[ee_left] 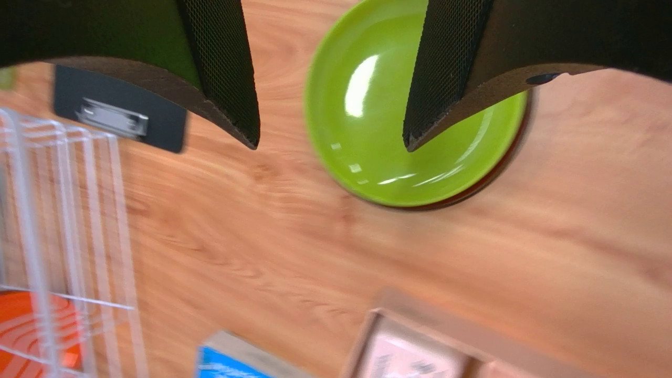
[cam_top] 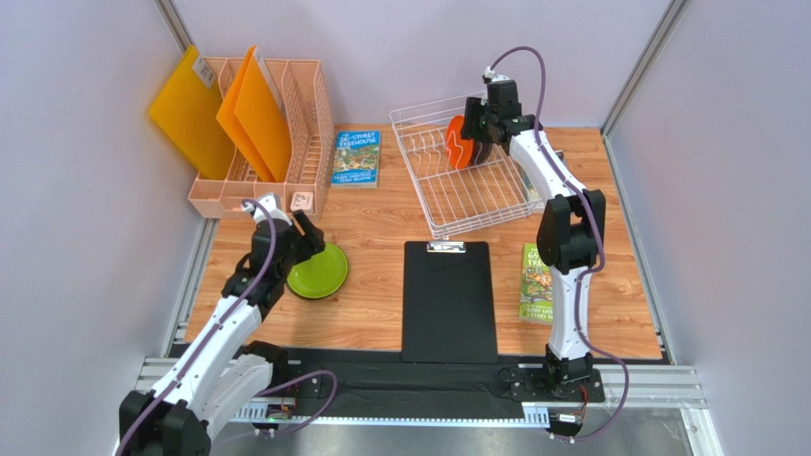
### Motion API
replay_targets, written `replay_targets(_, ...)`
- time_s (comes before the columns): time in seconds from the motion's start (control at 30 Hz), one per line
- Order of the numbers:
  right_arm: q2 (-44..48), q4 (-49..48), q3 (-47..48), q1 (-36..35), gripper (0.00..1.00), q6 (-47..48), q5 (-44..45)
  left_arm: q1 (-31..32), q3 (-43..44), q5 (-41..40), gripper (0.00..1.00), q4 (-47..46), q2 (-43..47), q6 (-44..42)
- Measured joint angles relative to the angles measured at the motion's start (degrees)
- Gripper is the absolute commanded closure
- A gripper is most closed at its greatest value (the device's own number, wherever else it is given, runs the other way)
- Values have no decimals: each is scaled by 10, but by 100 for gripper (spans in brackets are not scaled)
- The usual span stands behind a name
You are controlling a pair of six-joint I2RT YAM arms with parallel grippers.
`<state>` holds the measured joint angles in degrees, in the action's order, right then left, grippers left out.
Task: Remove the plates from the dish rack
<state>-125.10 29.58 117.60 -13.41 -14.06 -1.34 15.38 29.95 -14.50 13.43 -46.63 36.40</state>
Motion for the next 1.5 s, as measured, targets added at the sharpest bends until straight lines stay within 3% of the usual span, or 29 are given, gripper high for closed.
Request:
replay_targets(0.27,-68,17,63,0,46,21,18,0,121,163,26,-153,-204,-23)
replay_targets(0.33,-76,17,73,0,53,25,22,0,174,197,27,-192,-280,-25)
replay_targets(0.63,-88,17,85,0,67,38,24,3,290,261,26,-260,-437,-24)
replay_targets(0.77,-99,17,86,0,78,42,23,4,335,293,26,-286,-499,-19)
replay_targets(0.9,-104,19,90,1,100,55,24,7,377,319,25,-296,-552,-16)
replay_targets(1.23,-98,12,78,-6,100,88,41,19,453,363,23,-307,-601,5)
replay_targets(1.5,-30,-28,0,-30,100,123,135,27,524,377,23,-316,-647,22)
